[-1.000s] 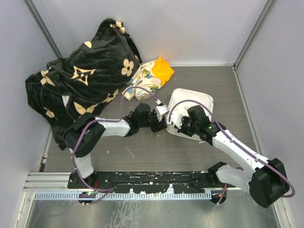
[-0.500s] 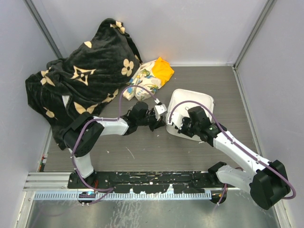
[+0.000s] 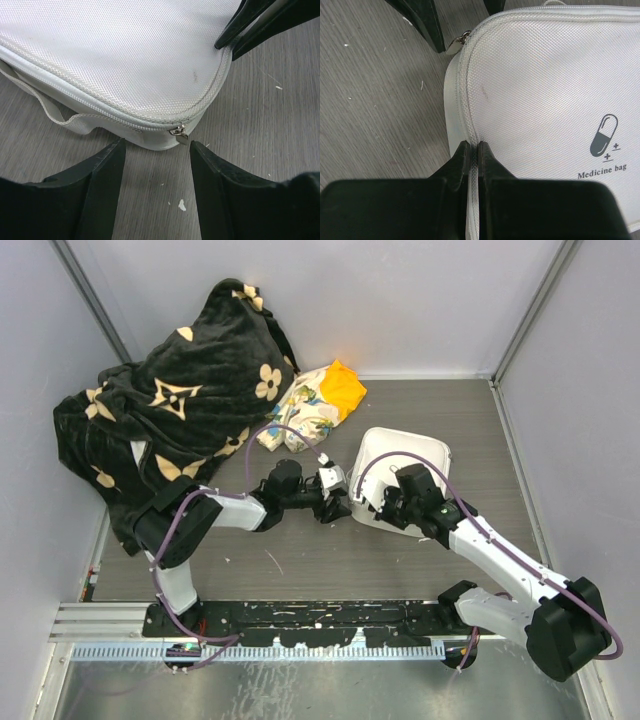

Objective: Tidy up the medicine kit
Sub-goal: Zip the medicine box at the center of the board.

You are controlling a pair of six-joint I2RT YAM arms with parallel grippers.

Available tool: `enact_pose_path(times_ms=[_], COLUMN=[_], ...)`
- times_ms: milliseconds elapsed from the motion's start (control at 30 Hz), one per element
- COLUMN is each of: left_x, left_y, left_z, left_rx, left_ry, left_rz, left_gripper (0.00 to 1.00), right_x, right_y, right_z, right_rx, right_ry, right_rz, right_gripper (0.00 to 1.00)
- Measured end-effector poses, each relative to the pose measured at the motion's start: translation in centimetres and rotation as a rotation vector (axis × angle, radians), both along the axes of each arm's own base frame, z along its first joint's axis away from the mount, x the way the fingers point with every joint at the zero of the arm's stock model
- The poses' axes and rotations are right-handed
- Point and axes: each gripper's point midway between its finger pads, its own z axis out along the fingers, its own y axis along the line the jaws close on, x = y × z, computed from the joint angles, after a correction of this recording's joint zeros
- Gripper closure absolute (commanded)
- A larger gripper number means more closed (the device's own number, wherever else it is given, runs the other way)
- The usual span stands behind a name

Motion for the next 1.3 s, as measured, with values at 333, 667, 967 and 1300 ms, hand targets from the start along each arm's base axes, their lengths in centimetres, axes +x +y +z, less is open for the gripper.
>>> enact_pose_path(times_ms=[333, 667, 967, 1300], left_x=[0.4, 0.6, 0.3, -0.7], left_y=[-0.9, -1.1, -0.9, -0.8], left_z=[-0.4, -0.6, -0.9, -1.0], left_rx=[-0.043, -0.052, -0.046, -0.047], left_ry=[0.019, 0.027, 0.019, -0.025], left_rz=[0.043, 0.079, 0.065, -0.008], left_gripper=[0.55, 0.79, 0.98, 1.0], right_x=[0.0, 0.1, 0.1, 0.2], right_y=[-0.1, -0.2, -0.2, -0.3], right_z=[0.0, 0.0, 0.0, -0.1], right_rx=[0.01, 0.01, 0.01, 0.011], right_ry=[0.008, 0.009, 0.009, 0.009], right_rz=[-0.016, -0.025, -0.026, -0.028], right_gripper=[0.99, 0.99, 0.99, 0.99])
